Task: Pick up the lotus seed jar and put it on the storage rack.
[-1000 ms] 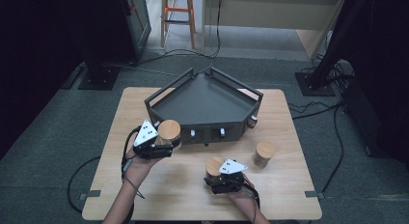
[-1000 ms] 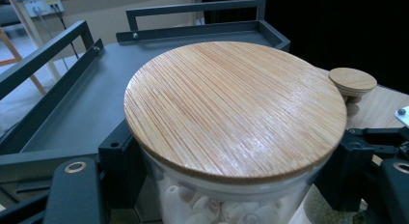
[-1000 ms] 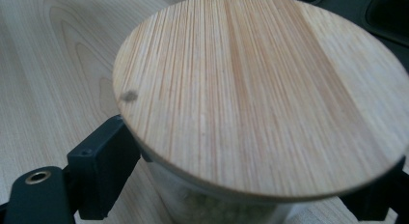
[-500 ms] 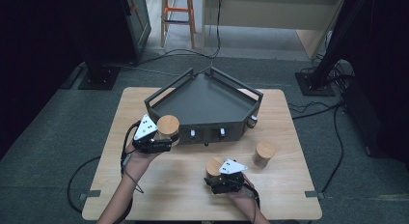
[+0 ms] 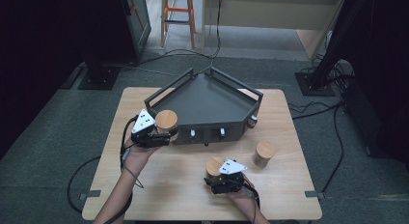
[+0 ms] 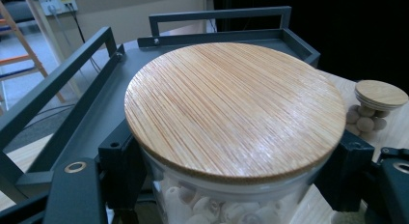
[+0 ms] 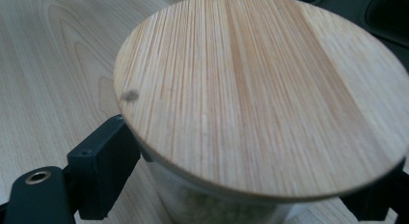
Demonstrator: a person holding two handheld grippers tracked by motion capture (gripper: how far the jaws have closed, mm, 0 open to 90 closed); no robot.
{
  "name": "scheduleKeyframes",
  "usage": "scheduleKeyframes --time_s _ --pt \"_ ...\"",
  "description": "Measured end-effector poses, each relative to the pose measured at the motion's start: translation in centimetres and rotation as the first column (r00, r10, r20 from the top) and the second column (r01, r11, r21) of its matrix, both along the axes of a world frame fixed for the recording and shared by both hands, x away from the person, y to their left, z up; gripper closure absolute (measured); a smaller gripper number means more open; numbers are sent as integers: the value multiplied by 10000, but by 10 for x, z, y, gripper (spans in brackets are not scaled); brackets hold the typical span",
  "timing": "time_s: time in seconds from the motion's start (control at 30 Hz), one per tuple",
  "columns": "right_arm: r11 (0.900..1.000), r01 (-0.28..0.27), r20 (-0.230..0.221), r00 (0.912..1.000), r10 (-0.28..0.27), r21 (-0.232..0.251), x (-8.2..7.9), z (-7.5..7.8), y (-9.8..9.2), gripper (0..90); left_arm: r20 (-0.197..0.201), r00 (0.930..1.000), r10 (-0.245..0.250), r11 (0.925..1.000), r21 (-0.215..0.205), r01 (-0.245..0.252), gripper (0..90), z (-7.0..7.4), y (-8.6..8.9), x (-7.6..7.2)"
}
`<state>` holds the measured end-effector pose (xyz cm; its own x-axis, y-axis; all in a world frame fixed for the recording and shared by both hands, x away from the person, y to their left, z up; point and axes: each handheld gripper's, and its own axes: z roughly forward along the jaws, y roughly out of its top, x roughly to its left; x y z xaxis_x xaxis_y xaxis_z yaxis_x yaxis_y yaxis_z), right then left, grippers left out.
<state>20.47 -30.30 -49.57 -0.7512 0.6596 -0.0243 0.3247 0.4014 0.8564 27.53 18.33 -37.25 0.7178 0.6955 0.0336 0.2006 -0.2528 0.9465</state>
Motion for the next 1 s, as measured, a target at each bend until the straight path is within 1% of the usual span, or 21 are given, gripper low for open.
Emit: scheduleKeyframes --time_s 0.27,0.47,0.6,0.73,0.87,1.0 --pt "10000 -22 10 10000 22 -16 0 0 0 130 -45 10000 -2 10000 36 2 251 4 -2 7" --pt "10000 -17 -7 10000 17 3 0 0 0 130 -8 10000 72 9999 115 -72 252 6 -3 11" --pt "10000 -26 -1 10000 26 -7 0 0 0 130 -17 9999 154 9999 -59 -154 251 4 -3 12" --pt "10000 -41 1 10000 41 -14 0 0 0 130 -18 9998 199 9998 17 -199 251 6 -4 14" --pt "10000 -45 8 10000 45 -22 0 0 0 130 -57 9997 250 9996 -109 -251 251 6 -4 18" --pt "10000 -46 -5 10000 46 -16 0 0 0 130 -54 9996 283 9995 -104 -283 252 8 -5 22"
